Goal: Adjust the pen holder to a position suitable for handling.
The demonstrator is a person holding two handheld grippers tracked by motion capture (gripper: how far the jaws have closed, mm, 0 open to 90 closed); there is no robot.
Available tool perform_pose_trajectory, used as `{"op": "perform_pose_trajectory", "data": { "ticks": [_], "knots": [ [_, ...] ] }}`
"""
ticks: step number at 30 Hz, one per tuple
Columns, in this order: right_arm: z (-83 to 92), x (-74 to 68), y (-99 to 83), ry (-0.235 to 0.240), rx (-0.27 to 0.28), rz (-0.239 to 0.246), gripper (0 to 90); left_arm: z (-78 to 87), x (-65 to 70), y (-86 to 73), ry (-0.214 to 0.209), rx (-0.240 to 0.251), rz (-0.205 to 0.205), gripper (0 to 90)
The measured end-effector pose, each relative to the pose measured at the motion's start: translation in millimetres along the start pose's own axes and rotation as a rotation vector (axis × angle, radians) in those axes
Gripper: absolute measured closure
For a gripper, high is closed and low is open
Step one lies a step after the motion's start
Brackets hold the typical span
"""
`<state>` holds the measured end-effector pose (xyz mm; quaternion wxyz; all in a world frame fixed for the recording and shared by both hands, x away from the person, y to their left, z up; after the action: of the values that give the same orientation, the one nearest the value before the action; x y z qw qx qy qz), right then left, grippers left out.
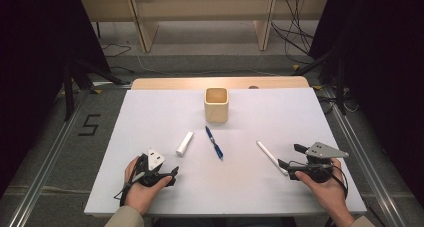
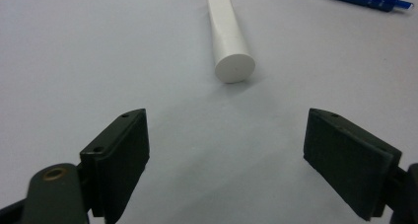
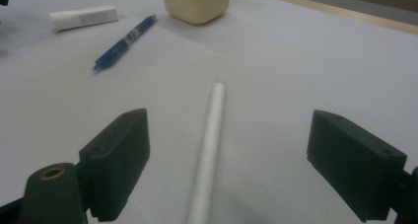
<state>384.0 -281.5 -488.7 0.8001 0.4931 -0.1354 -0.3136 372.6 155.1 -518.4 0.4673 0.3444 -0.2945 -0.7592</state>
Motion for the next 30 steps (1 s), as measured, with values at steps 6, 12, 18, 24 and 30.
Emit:
{"op": "perform_pose_trajectory", "data": {
  "ticks": [6, 12, 18, 24, 30],
  "knots": [
    [-2.4, 1.3, 1.2, -0.006, -0.002, -0.008, 17.4, 0.8, -1.5, -1.8, -0.005, -0.004, 0.006, 17.9],
    [-2.1, 2.4, 1.7, -0.011, 0.005, -0.009, 17.4, 1.0, -1.2, -1.6, -0.002, 0.0, 0.002, 18.2],
    [0.4, 3.0, 2.0, -0.017, 0.015, -0.005, 17.1, 1.3, 1.1, 0.1, -0.003, 0.005, 0.004, 18.3],
    [0.9, 3.4, 1.5, -0.018, 0.016, -0.008, 17.0, 0.9, 1.3, 0.4, -0.004, 0.003, -0.001, 18.4],
    [1.7, 3.8, 1.4, -0.024, 0.018, -0.005, 16.9, 0.3, 0.8, 0.9, -0.003, 0.004, -0.005, 18.6]
  ]
}}
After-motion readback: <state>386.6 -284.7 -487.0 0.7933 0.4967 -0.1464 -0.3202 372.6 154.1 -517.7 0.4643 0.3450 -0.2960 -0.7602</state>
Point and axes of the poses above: each handheld gripper's, and its own axes: z roughly backward along the jaws, y roughly out of its top, x roughly to its right, the point moved 5 cm from there along -z, roughly forward along the jaws, and after that the axes turned 12 degrees about y, right-handed, at the moved point
